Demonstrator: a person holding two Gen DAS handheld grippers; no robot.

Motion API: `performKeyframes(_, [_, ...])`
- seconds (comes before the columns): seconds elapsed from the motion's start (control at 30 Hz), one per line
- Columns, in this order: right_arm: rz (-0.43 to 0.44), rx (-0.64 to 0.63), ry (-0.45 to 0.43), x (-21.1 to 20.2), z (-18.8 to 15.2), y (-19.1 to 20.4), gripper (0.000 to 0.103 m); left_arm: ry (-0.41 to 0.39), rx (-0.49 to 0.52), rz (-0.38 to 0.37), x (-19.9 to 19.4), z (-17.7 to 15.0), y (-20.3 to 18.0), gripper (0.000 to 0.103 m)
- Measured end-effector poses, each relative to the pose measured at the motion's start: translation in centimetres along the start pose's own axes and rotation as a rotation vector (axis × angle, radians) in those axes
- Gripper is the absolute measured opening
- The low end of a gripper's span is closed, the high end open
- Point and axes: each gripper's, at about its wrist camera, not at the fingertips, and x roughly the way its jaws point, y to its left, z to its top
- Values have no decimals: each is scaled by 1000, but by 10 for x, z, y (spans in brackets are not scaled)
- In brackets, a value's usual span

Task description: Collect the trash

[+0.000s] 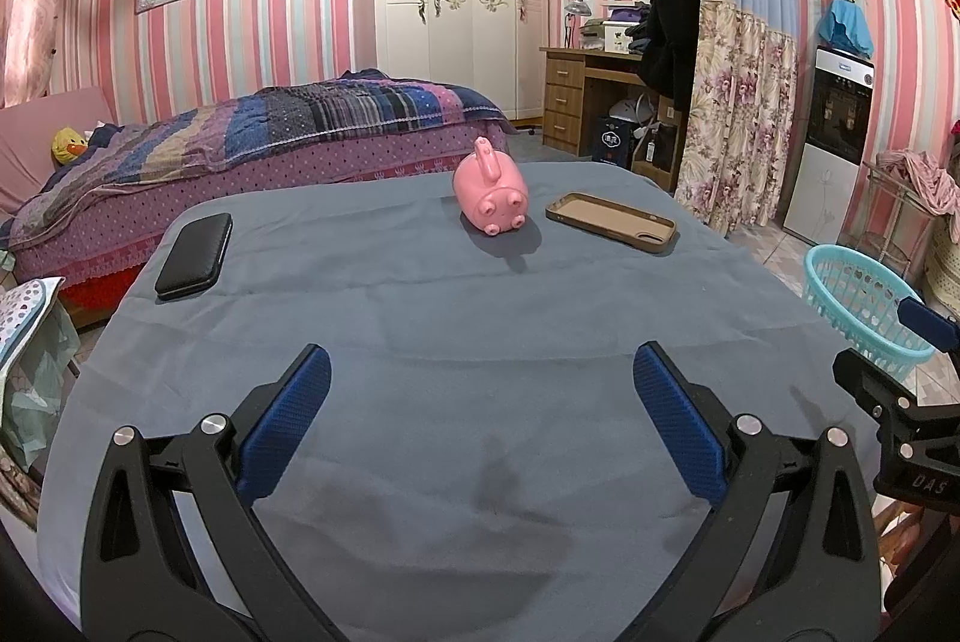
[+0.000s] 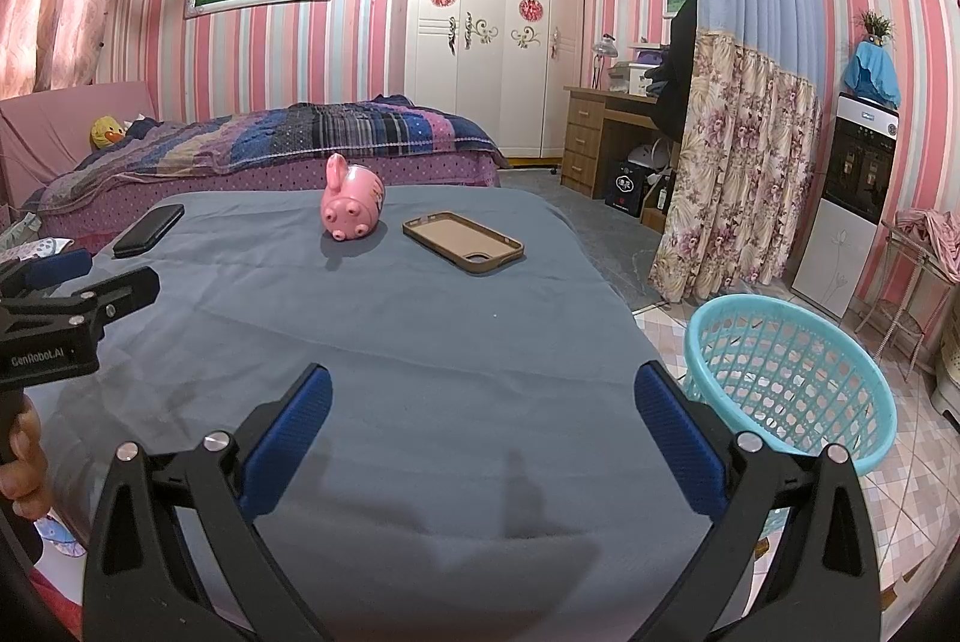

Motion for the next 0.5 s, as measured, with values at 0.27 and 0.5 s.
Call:
performKeyframes(0.27, [0, 0, -2, 0, 0, 0, 99, -4, 4, 1, -1, 2, 1, 98])
performKeyframes(0.5, [1, 2, -3, 1, 2, -1, 99, -7, 5, 3, -3, 3, 5, 98])
